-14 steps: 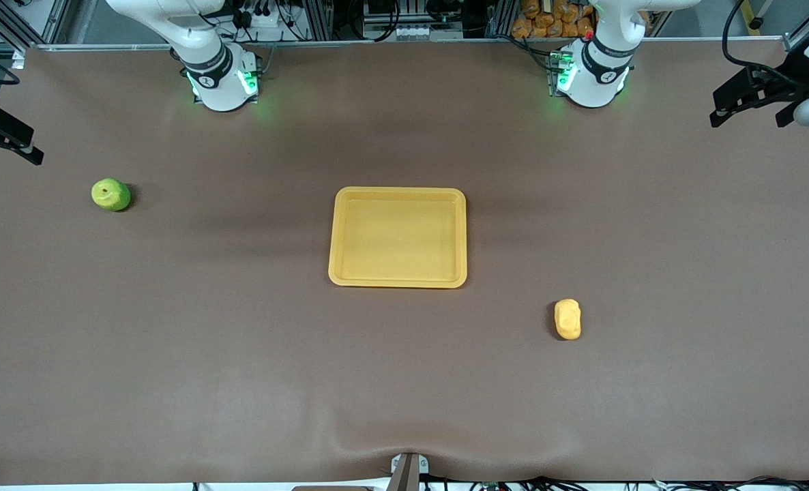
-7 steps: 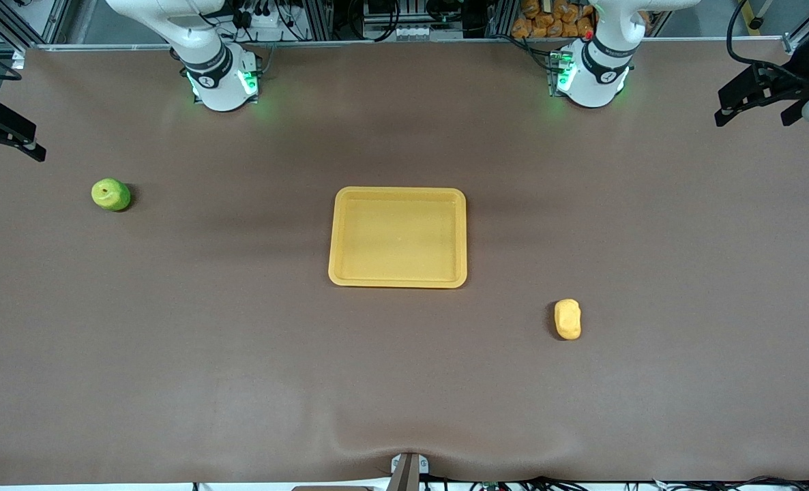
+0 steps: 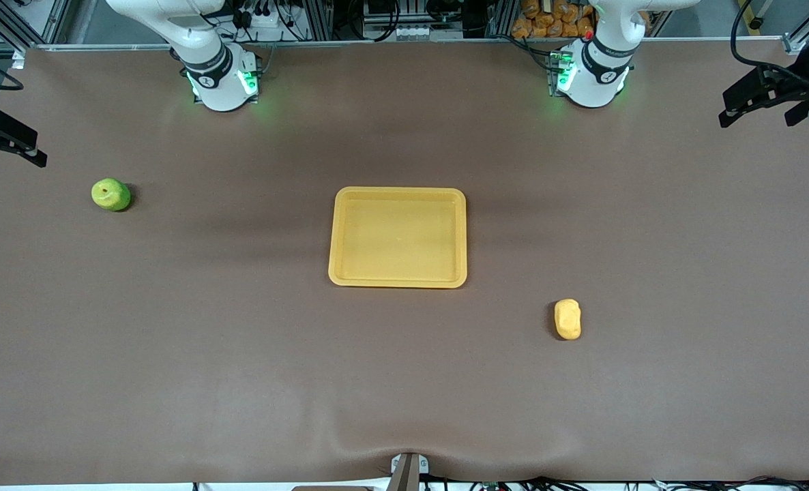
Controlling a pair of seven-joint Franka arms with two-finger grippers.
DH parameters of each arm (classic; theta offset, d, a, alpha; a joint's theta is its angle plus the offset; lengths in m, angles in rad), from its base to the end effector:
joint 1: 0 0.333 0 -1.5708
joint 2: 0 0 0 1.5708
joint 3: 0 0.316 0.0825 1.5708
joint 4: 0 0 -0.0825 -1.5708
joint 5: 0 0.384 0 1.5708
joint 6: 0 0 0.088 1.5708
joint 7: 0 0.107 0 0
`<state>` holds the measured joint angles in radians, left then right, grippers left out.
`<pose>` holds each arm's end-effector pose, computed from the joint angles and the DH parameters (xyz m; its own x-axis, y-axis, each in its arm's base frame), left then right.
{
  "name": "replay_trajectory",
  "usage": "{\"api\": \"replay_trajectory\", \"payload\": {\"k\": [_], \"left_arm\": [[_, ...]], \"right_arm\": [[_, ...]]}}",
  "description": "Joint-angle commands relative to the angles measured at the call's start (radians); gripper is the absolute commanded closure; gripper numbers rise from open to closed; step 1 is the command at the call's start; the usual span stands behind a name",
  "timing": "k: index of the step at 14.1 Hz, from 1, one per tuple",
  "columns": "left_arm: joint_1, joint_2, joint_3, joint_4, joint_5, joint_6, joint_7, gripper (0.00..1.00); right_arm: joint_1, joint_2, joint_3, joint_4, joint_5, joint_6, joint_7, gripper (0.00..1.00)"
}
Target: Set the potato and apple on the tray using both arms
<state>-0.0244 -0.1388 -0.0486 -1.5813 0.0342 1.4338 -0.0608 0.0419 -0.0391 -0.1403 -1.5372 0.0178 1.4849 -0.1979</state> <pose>0.4942 -0.0342 0.6806 1.0000 -0.0071 -0.0063 -0.0073 -0.9991 -0.0411 0.5312 -0.0521 0.6538 0.9948 0.1010 -0.0087 0.1007 -0.9946 -0.0254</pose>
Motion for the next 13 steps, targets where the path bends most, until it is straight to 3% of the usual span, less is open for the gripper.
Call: {"api": "replay_trajectory", "payload": {"k": [1,6,13], "left_arm": [[0.006,0.007,-0.001,0.001,-0.010,-0.015,-0.005,0.00],[0.006,0.041,-0.001,-0.005,-0.008,-0.009,-0.005,0.00],[-0.005,0.129,-0.010,-0.026,-0.007,0.072,-0.007,0.00]], "right_arm": [[-0.022,0.031,-0.002,0.025,-0.012,-0.009,-0.012,0.00],[-0.033,0.094,-0.004,0.028,-0.015,-0.015,-0.011,0.00],[-0.141,0.197,-0.004,0.015,-0.016,-0.017,-0.032,0.00]]}}
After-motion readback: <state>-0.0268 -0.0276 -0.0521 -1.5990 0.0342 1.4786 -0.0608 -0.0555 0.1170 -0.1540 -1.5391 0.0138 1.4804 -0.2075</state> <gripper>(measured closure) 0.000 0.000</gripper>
